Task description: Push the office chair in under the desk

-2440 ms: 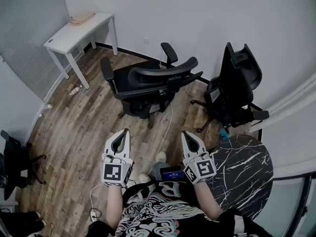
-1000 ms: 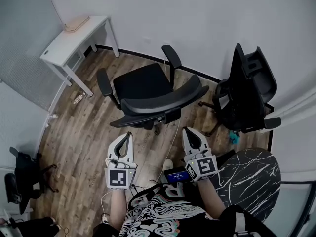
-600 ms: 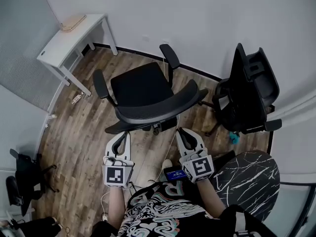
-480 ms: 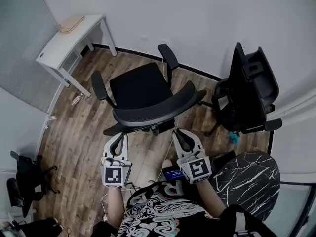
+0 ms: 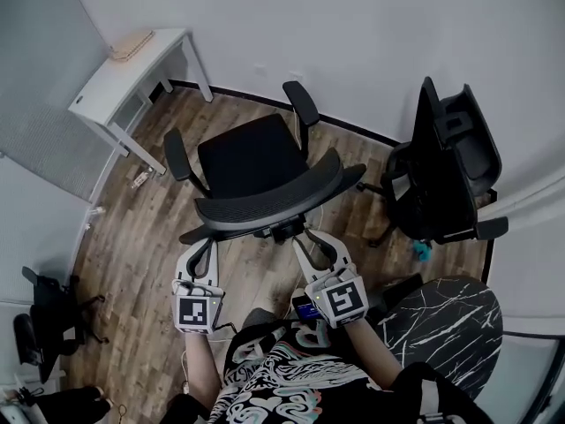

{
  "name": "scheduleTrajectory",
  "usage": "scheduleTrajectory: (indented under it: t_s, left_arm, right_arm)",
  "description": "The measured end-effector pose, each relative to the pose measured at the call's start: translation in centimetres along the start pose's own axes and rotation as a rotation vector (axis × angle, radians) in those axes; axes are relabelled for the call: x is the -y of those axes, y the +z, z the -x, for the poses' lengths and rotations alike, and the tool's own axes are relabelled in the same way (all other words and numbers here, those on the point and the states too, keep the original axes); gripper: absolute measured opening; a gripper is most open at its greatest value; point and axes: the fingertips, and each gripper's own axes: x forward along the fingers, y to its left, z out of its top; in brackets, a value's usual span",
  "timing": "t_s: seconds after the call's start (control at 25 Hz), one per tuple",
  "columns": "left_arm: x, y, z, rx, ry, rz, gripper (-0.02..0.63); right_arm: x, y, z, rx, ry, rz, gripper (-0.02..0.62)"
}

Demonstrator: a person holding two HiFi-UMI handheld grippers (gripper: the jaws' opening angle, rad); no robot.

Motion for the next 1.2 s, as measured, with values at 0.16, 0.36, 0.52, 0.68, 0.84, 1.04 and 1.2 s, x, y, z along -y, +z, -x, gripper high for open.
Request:
scheduleTrajectory:
  t_s: [0.16, 0.36, 0.52, 0.68, 0.84, 1.04, 1.2]
  left_arm:
    - [-0.1, -0.5, 0.1, -0.034, 0.01, -0.061, 0.027]
    - [-0.7, -1.9, -0.2, -0.106, 0.004, -0.142, 0.087]
    - [0.0, -2.9, -1.2, -0.136, -0.055, -0.173, 0.099]
    - [0.9, -4.4, -1.7, -0.191, -0.096, -0.263, 0.139]
    - [0.9, -5.1, -2.0, -0.242, -0.103, -0.314, 0.166]
    - [0.4, -6.3, -2.5, -0.329, -0.121, -0.45, 0.219]
    - [0.3, -7.2, -3.0, -0.386, -0.167, -0.503, 0.218]
  right_arm:
    - [0.0, 0.1, -0.2, -0.014, 0.007, 0.008, 0.08]
    - [-0.1, -0.1, -0.1, -0.034, 0.007, 0.001, 0.083]
    - [-0.3, -0.3, -0.4, -0.041, 0.059, 0.0, 0.088]
    - [0.4, -0.7, -0.6, -0.045, 0.049, 0.003, 0.089]
    - [0.4, -0.9, -1.1, -0.051, 0.048, -0.012, 0.089]
    - [0.4, -0.6, -1.5, -0.037, 0.047, 0.004, 0.089]
    - [0.5, -0.6, -1.9, -0.031, 0.061, 0.021, 0.091]
